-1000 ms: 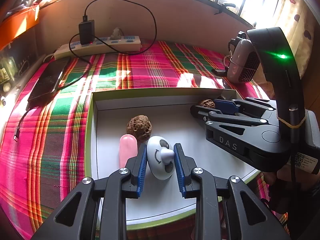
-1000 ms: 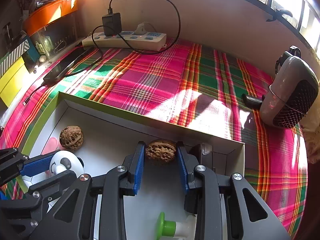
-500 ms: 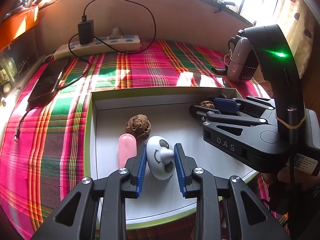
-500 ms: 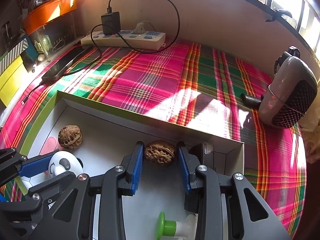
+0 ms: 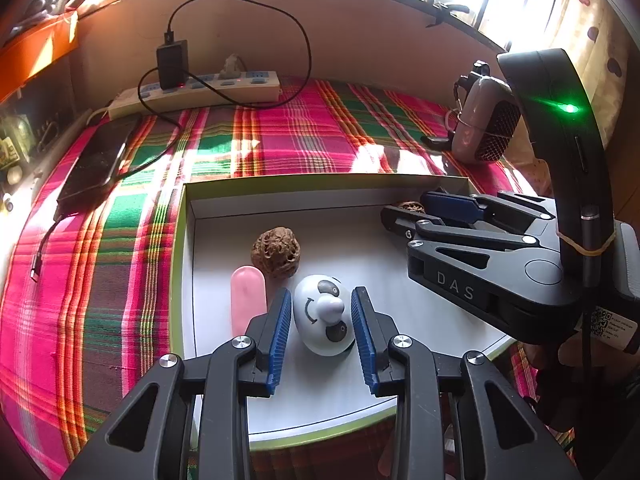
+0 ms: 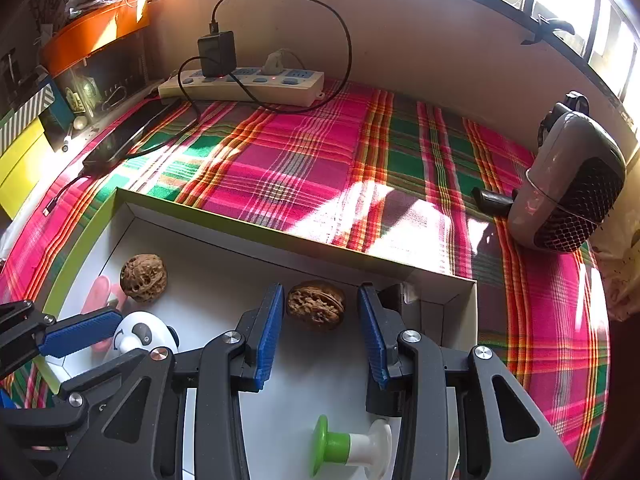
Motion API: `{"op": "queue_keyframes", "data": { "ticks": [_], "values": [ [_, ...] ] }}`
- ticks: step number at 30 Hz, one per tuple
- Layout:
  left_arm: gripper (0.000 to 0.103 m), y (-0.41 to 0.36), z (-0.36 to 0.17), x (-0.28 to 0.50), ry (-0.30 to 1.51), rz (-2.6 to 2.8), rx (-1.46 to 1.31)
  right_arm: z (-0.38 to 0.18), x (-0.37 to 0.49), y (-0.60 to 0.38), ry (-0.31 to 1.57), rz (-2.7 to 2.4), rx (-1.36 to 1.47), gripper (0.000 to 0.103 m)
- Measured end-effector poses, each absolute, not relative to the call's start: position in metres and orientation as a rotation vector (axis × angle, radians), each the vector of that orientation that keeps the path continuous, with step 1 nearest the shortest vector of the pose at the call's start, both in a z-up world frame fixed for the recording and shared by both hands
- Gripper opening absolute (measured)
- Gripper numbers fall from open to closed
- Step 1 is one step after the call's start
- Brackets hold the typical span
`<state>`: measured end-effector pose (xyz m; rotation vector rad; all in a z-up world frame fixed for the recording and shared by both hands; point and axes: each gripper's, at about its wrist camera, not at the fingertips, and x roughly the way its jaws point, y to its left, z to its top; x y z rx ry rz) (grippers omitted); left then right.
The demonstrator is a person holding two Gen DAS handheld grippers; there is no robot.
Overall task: Organize objects
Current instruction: 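Open the right tool to drop the walnut in the tray while the left tool releases the figure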
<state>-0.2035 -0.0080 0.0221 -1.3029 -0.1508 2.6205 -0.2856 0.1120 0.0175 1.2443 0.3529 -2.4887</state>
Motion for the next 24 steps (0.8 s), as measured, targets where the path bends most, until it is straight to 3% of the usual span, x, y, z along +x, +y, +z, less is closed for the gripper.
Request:
{"op": "queue_keyframes", "data": {
  "ticks": [24],
  "values": [
    [0.029,-0.013,0.048,-0.161,-0.137,2.683,-1.210,0.051,-0.234,0.127,0.231,-2.568,1.127,0.040]
  ]
}}
